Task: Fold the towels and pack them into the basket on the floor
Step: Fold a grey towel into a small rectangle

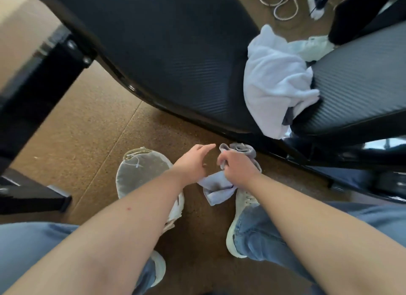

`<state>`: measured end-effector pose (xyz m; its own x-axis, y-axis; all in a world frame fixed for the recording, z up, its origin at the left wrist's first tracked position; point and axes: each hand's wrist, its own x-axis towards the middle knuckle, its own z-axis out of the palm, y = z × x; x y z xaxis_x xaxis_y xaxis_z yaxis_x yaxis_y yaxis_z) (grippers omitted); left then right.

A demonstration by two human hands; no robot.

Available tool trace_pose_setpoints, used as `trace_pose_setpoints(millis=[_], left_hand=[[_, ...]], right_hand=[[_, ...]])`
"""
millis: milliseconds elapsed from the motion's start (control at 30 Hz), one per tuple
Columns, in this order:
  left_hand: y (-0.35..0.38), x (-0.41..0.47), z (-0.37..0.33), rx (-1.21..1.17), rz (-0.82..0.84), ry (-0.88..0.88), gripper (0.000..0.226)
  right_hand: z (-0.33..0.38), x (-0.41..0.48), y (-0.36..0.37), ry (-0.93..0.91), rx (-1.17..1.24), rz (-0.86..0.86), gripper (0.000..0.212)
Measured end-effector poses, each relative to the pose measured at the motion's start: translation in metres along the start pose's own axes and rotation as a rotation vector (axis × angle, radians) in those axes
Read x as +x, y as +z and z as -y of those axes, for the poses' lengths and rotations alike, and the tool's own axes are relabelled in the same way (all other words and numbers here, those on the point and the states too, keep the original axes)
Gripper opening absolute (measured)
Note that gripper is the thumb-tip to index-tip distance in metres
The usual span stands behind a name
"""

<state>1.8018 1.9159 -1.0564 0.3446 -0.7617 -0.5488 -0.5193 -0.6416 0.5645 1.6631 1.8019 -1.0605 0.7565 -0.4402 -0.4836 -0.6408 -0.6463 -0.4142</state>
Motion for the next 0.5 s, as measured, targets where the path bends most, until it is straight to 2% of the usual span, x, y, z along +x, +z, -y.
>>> trace_pose_setpoints(millis=[100,267,367,500], left_hand=[[-0.018,-0.022,-0.010,0.039,-0.040,0.083,0.081],[-0.038,-0.061,-0.022,0.102,-0.099,0.154,0.040],[-0.052,-0.086,-0.031,0.042,-0.178,0.190,0.033],[-0.076,-0.120,-0.037,-0.070,-0.245,0.194,0.008]], right_hand=[[0.025,-0.021,-0.019,0.026,0.128,0.012,0.026],[0.060,-0.061,-0.053,-0.068,0.372,-0.081,0.027],[0.084,-0.083,-0.073,-0.173,0.416,-0.114,0.023],[0.111,-0.100,-0.091,-0.247,0.413,-0.117,0.020]])
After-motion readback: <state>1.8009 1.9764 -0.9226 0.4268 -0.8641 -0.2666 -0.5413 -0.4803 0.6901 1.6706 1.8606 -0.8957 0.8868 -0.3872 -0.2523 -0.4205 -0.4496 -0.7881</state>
